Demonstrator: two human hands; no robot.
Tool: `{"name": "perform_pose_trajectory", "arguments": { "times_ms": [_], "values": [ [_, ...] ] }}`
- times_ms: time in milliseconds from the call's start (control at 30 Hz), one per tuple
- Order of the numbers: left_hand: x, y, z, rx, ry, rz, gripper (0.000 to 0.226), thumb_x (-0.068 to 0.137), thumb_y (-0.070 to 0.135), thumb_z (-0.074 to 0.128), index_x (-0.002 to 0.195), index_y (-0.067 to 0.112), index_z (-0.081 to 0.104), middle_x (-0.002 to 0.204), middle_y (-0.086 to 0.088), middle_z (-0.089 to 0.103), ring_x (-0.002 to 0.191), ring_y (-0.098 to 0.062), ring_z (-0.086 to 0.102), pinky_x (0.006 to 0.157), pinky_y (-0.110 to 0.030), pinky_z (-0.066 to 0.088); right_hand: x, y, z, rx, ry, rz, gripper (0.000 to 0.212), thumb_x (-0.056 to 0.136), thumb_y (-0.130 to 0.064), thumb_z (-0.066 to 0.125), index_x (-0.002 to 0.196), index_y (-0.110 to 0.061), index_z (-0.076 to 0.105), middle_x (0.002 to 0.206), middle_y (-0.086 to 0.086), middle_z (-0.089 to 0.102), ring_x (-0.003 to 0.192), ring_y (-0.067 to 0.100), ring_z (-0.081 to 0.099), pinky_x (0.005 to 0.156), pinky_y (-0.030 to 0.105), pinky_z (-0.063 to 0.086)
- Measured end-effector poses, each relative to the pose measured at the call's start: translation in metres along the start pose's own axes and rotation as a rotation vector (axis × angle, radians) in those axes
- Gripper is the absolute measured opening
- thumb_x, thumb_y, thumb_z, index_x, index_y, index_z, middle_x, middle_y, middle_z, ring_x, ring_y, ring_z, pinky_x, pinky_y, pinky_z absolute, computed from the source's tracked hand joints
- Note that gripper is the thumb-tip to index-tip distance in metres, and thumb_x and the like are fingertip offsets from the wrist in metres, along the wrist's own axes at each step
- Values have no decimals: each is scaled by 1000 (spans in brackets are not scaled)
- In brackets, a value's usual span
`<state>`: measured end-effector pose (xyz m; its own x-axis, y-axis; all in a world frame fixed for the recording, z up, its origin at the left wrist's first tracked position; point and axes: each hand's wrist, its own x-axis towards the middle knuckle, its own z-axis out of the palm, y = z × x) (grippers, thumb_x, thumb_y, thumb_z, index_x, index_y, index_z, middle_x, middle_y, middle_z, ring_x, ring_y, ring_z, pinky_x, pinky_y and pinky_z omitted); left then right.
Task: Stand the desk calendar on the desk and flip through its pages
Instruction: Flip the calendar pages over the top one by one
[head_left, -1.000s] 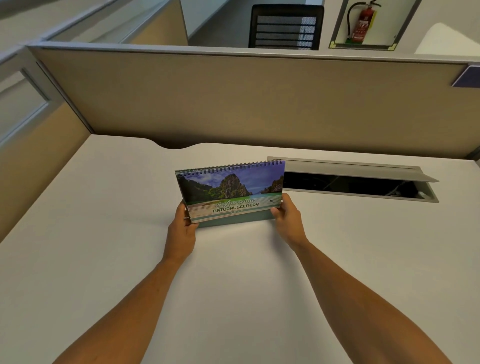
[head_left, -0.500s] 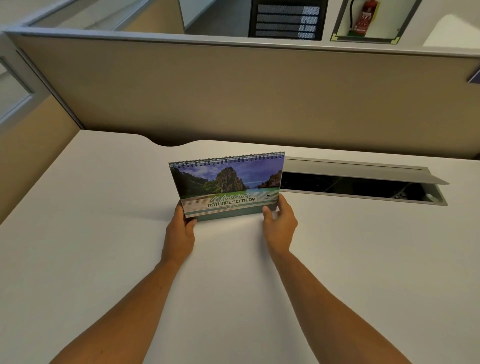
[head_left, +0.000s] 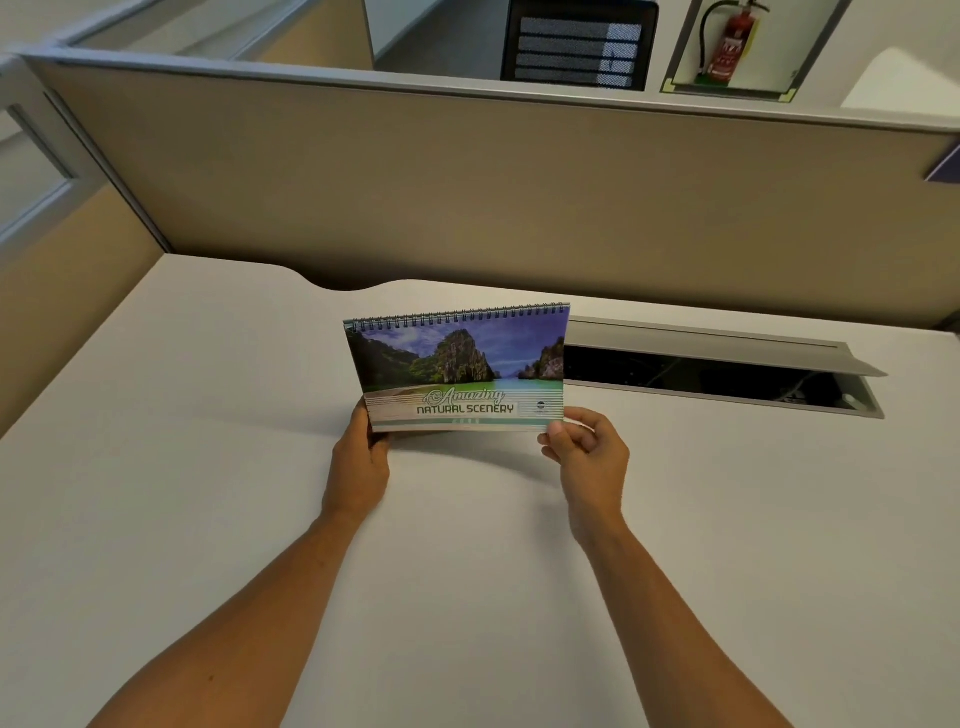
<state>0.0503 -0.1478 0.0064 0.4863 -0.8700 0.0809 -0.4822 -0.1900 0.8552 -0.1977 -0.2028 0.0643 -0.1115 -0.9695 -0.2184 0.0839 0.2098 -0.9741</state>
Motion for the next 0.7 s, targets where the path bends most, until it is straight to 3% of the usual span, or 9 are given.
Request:
{"name": "perform_pose_trajectory", "arguments": {
  "times_ms": [133,200,267,400,567,633,700],
  "values": [
    [-2,-7,-2,-16,-14,-13,60,82,-12,56,136,12,43,117,-4,59,103,-15,55,87,-21,46,-8,-37,-15,201,-166,15,39,87,-6,69,121,-21,55,80,9,77,76,23,72,76,34,58],
    [-4,-12,-1,30,-16,-84,52,86,-4,57,135,6,45,122,-6,57,109,-17,53,87,-8,37,-10,-64,-17,314,-267,-8,42,86,-3,67,123,-19,56,76,7,74,74,24,71,78,36,58],
    [-1,-12,1,87,21,-27,40,90,3,58,130,2,51,124,-11,59,117,-21,53,93,-10,34,-9,-94,-12,444,-353,-51,34,85,-2,64,116,-18,62,75,5,71,75,22,71,79,36,57],
    [1,-4,-1,52,-21,54,47,92,6,56,136,18,40,129,-3,57,116,-16,52,97,-30,43,10,-143,11,472,-385,-150,26,94,-4,53,114,-15,66,106,9,72,102,22,70,89,37,54],
    [0,-5,2,-7,-40,-31,46,95,10,53,137,22,39,135,-4,56,125,-21,51,97,-22,40,37,-159,41,261,-358,-252,56,96,-8,55,148,-13,34,148,4,48,133,16,49,95,30,53],
    [1,-5,2,-10,-35,-26,45,95,11,53,137,23,40,135,-4,56,125,-22,52,98,-24,41,41,-150,43,219,-345,-301,67,95,-7,57,152,-16,23,153,9,40,134,17,48,91,27,53],
    [0,-6,3,-6,-33,-35,45,95,12,53,137,23,39,135,-4,56,126,-23,51,99,-30,43,41,-134,40,222,-227,-364,67,93,-5,60,151,-15,27,151,11,43,132,16,51,90,25,52]
  ]
}}
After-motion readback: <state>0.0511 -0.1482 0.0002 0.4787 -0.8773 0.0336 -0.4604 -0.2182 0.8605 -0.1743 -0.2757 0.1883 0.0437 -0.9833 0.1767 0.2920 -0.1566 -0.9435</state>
